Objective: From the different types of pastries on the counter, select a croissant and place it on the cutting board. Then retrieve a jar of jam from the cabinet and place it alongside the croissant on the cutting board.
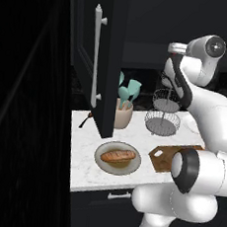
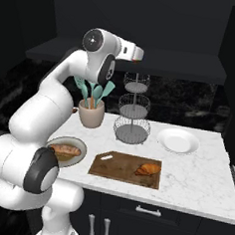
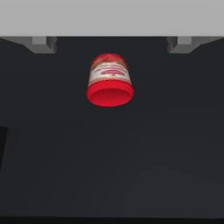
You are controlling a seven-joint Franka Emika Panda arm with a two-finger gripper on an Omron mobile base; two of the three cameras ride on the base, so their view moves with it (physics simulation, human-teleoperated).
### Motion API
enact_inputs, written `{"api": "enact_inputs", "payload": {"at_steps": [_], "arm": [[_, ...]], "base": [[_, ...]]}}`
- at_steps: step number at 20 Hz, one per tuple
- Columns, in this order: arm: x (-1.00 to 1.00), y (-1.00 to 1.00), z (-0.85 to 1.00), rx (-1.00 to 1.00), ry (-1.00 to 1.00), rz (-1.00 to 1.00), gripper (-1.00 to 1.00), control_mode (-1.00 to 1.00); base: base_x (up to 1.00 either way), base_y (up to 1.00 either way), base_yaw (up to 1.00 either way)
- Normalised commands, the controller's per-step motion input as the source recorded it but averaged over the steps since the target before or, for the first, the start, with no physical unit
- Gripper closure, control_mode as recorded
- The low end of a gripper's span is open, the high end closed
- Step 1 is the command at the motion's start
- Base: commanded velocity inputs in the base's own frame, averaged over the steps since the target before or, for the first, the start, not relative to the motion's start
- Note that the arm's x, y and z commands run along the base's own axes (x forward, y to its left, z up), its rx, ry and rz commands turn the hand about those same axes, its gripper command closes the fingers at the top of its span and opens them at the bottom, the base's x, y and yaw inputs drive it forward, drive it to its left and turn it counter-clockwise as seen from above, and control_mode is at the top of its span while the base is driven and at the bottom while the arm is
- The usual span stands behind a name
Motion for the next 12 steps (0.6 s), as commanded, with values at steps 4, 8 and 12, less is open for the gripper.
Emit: {"api": "enact_inputs", "payload": {"at_steps": [4, 8, 12], "arm": [[0.42, 0.0, -0.12, 0.0, 0.03, 0.0, -1.0, -1.0], [0.49, -0.06, -0.01, 0.0, 0.02, 0.0, -1.0, -1.0], [0.44, -0.13, 0.0, 0.0, 0.04, 0.0, -1.0, -1.0]], "base": [[0.0, 0.0, 0.0], [0.0, 0.0, 0.0], [0.0, 0.0, 0.0]]}}
